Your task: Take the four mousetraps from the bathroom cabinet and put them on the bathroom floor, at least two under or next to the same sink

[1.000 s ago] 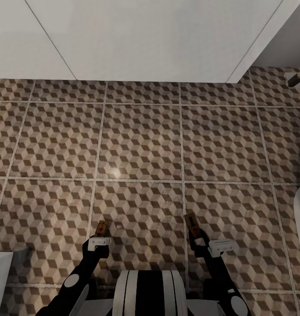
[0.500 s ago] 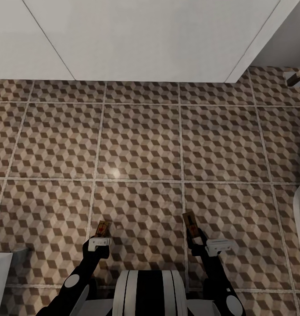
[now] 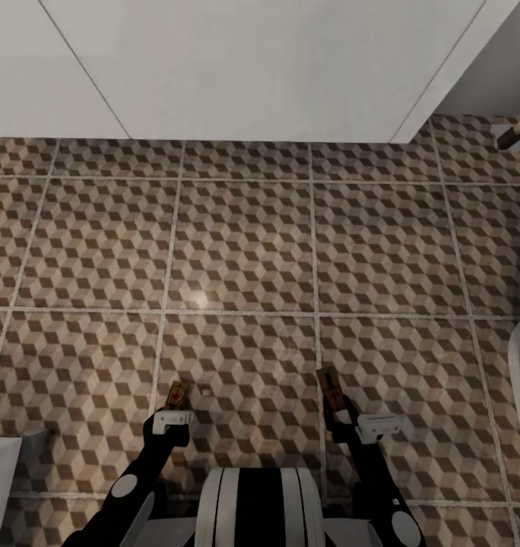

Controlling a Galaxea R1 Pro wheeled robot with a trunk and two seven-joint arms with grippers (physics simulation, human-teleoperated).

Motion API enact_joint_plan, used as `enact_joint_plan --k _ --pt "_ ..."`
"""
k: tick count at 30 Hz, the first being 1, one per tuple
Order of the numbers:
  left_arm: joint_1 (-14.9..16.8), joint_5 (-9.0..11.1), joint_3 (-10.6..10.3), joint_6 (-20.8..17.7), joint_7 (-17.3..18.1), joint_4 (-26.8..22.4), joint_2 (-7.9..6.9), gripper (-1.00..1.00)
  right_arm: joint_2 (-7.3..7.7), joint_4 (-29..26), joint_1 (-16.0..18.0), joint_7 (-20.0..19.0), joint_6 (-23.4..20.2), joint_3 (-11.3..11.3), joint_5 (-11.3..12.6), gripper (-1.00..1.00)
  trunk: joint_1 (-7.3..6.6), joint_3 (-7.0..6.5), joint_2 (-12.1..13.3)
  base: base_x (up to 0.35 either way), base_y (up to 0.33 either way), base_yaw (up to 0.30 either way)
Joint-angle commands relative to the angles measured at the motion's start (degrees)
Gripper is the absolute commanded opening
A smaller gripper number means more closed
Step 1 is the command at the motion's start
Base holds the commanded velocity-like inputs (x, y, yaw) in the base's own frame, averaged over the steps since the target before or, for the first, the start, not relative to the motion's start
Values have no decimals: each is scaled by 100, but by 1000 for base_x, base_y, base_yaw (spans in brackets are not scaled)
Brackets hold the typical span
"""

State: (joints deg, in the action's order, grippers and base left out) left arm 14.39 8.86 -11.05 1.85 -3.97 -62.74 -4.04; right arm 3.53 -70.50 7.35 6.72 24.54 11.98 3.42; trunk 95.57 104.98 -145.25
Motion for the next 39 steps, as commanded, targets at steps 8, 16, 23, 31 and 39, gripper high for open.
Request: enact_joint_plan --k 8,16,23,31,39 --pt "2 37 -29 17 -51 1 -9 -100 8 1 3 20 23 25 36 -100 -1 2 -1 0 0 0" --pt "2 37 -29 14 -51 -1 -9 -100 8 1 3 -2 37 40 36 -100 -1 2 -1 22 0 0" --pt "2 37 -29 10 -51 -2 -9 -100 8 1 3 -3 41 41 36 -100 -1 2 -1 178 0 0" --pt "2 37 -29 16 -51 6 -9 -100 8 1 3 -4 40 41 36 -100 -1 2 -1 186 0 0" --pt "2 37 -29 14 -51 7 -9 -100 8 2 3 -5 41 41 36 -100 -1 2 -1 25 0 0"
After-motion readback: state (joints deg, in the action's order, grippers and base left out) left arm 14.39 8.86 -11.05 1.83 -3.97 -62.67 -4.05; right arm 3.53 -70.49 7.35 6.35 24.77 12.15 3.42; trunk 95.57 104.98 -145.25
